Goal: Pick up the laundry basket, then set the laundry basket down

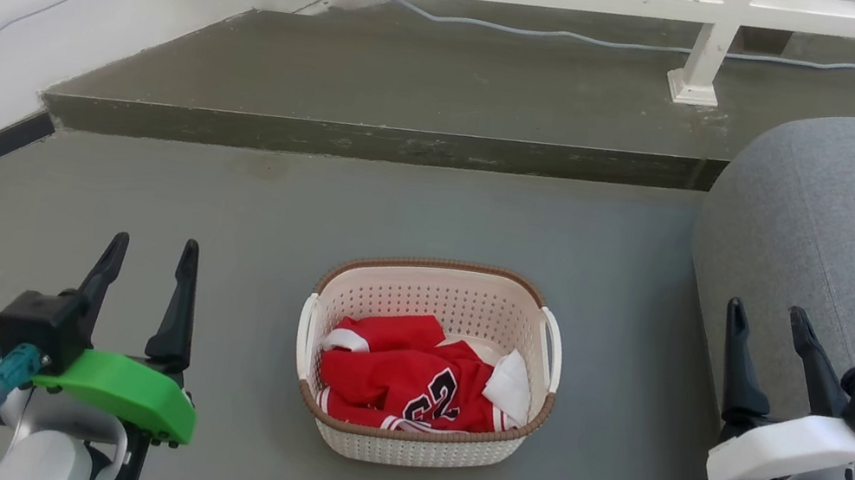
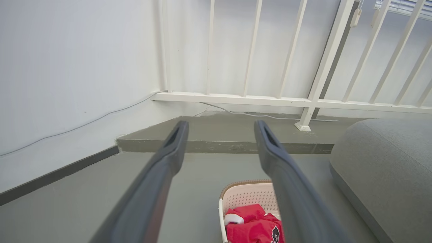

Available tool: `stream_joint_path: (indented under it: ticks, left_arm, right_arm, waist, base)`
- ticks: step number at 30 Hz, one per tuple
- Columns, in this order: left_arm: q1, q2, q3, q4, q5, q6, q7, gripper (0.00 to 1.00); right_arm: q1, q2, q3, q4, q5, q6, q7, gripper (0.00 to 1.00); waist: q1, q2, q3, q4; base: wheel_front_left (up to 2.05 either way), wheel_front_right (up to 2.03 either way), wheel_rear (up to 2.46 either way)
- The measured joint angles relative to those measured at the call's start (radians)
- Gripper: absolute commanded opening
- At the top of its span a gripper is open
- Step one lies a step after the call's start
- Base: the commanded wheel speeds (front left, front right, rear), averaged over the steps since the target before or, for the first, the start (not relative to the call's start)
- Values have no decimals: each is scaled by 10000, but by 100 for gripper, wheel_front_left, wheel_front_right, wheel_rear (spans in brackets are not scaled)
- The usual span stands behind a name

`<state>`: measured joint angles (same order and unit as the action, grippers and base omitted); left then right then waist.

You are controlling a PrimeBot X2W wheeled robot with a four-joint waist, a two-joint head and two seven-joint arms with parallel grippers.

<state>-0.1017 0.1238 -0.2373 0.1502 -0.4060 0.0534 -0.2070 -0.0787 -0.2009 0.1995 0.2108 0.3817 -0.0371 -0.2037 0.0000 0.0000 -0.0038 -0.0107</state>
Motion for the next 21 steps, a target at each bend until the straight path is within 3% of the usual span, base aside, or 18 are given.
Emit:
stream_joint_path:
  ticks: [14, 21]
  left_arm:
    - [-10, -40, -209, 121, 1417, 219, -418, 100]
    - [-12, -127, -198, 443, 1459, 219, -449, 100]
  right_arm:
    - [0, -2, 182, 8, -1490, -169, -428, 100]
    - [1, 54, 59, 125, -1536, -163, -437, 100]
  waist:
    - [0, 0, 16, -18]
    - [0, 0, 22, -30]
  base:
    - [0, 0, 0]
    - [0, 0, 0]
